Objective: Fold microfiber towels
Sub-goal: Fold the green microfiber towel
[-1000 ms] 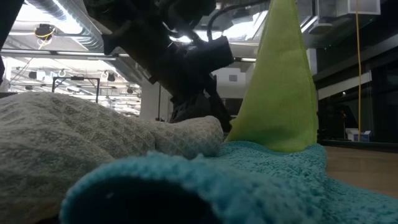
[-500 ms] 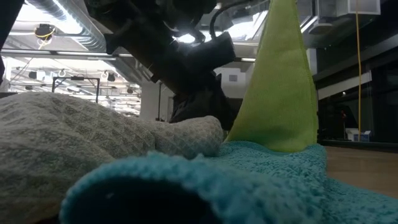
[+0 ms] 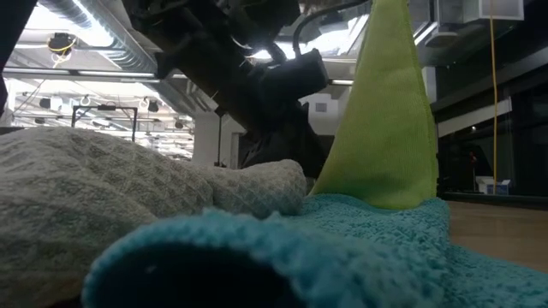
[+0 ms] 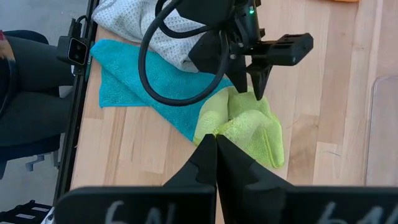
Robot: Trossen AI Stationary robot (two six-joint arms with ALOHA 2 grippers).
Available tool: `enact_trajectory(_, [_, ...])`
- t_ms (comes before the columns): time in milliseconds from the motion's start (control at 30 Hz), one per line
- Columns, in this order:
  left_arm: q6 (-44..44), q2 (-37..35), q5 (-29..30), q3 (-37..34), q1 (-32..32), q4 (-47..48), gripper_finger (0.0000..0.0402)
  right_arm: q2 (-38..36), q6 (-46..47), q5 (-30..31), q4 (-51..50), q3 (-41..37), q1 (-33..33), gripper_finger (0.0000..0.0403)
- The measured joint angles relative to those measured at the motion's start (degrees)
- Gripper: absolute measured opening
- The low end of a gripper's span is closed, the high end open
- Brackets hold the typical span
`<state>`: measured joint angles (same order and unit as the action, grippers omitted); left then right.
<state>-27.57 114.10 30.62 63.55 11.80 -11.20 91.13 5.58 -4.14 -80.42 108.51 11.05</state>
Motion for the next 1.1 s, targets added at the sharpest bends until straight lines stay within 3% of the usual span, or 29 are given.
enact_trajectory(200, [0.0, 0.0, 0.3, 0.0, 1.2, -2.8, 0.0117, 0.0, 0.0, 0.0, 0.0, 0.0, 0.0, 0.0])
enact_trajectory(467, [0.5, 0.0, 3.8, 0.0, 1.9, -1.8, 0.0008, 0.0, 0.3, 0.0, 0.0, 0.0, 0.0, 0.0])
enact_trajectory(567, [2.5, 0.0, 3.9, 0.0, 1.6, -0.2, 0.0003, 0.0, 0.3, 0.0, 0.0, 0.0, 0.0, 0.0])
enact_trajectory(700, [3.2, -1.0, 9.2, -0.1, 1.7, 0.3, 0.0001, 0.0, 0.4, 0.0, -0.1, 0.0, 0.0, 0.0])
enact_trajectory(967, [3.5, -9.9, 17.5, -0.1, 3.2, 7.0, 0.0, 0.0, 2.1, 0.0, -1.5, 0.0, 0.0, 0.0])
enact_trajectory(1100, [3.5, -15.8, 21.5, 0.0, 3.2, 11.5, 0.0, 0.0, 2.0, 5.3, -2.2, 0.0, 0.0, 0.0])
